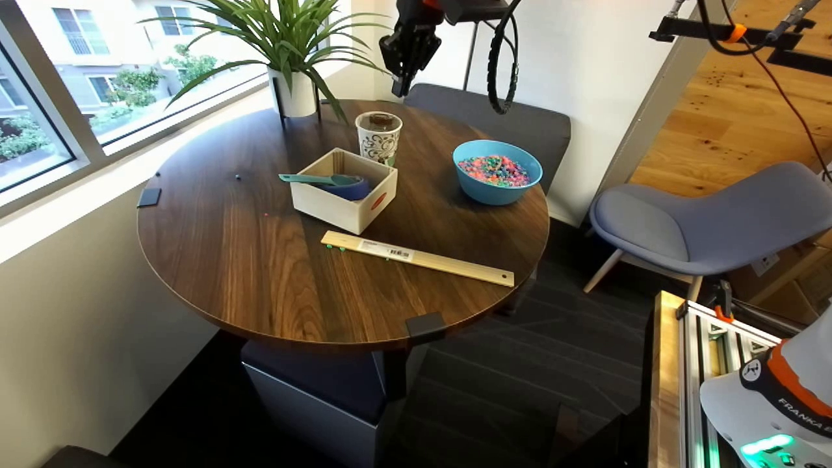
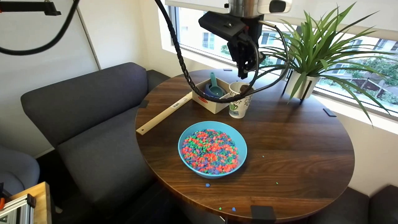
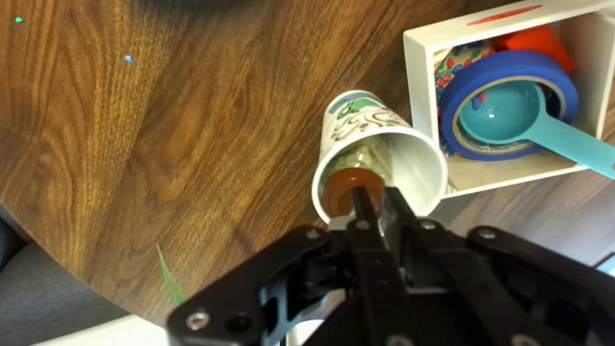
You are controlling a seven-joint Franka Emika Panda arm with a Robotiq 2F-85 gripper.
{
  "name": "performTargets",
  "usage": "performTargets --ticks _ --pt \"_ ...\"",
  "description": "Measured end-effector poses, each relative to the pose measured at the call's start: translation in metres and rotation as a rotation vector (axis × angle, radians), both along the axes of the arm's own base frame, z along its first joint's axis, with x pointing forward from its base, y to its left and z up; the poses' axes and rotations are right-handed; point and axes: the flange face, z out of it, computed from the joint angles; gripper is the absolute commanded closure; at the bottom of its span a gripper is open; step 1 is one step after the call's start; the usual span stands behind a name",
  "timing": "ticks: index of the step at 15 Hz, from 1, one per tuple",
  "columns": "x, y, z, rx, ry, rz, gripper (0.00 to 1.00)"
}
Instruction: Lift the salt shaker and put it in the cup
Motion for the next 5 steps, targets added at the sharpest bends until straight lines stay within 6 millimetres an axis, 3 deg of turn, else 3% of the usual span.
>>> performTargets --ticks 3,4,5 --pt "-0.007 0.004 0.022 -0.034 -0.031 0.004 0.33" --pt "-0.009 0.005 0.028 -0.046 -0.040 0.009 0.49" --pt "-0.011 0.006 0.033 -0.048 -0.046 0.010 0.42"
